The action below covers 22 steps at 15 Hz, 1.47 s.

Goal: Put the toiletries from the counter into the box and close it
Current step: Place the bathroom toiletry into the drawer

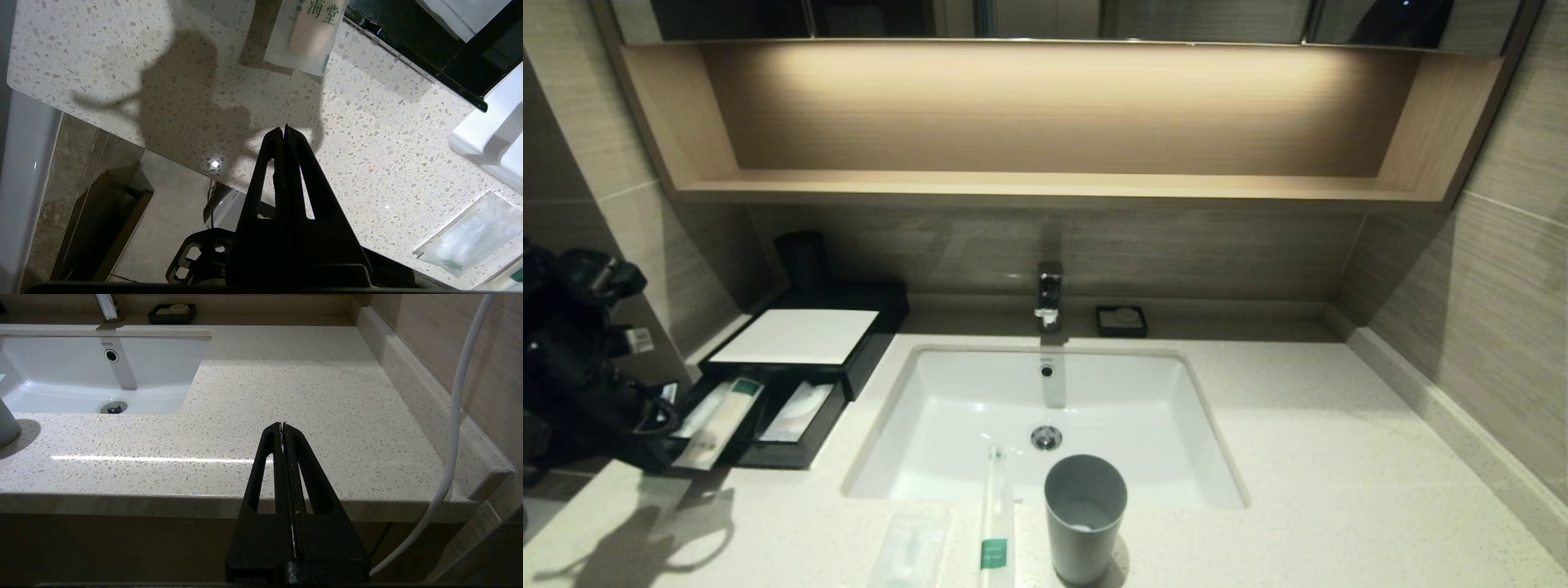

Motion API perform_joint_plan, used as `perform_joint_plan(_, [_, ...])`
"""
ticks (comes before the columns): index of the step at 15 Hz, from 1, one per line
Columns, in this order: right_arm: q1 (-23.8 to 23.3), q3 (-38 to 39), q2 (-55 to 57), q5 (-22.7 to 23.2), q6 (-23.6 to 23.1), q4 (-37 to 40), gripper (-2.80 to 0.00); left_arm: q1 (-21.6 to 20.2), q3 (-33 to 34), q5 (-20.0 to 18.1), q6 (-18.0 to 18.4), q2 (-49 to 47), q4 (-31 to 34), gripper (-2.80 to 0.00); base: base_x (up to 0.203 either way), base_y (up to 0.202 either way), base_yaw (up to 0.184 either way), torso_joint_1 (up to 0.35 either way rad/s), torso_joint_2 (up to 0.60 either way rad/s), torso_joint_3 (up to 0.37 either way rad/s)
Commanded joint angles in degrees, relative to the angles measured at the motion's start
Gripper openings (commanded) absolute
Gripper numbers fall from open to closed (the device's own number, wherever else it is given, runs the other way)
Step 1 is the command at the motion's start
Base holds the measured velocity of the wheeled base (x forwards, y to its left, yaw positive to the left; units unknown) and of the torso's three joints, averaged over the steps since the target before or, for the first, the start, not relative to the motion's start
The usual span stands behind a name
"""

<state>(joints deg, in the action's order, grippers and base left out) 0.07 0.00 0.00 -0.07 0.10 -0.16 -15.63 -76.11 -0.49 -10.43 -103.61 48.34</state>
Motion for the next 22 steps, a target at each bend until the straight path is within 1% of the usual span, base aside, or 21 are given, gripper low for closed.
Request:
perform_joint_plan(1, [0.0, 0.1, -0.1, 0.0, 0.0, 0.0, -2.8, 0.0, 0.4, 0.0, 0.1, -2.0, 0.2, -2.8, 0.0, 0.0, 0.0, 0.0, 0.0, 0.0])
perform_joint_plan(7, [0.0, 0.1, -0.1, 0.0, 0.0, 0.0, -2.8, 0.1, 0.0, -0.2, 0.0, -5.1, -0.3, -2.8, 0.0, 0.0, 0.0, 0.0, 0.0, 0.0])
perform_joint_plan(12, [0.0, 0.1, -0.1, 0.0, 0.0, 0.0, -2.8, 0.6, -0.6, -0.3, 0.1, -6.0, -2.2, -2.8, 0.0, 0.0, 0.0, 0.0, 0.0, 0.0])
perform_joint_plan(22, [0.0, 0.1, -0.1, 0.0, 0.0, 0.0, -2.8, 1.0, -2.3, -0.1, 0.0, -7.8, -2.9, -2.8, 0.0, 0.0, 0.0, 0.0, 0.0, 0.0])
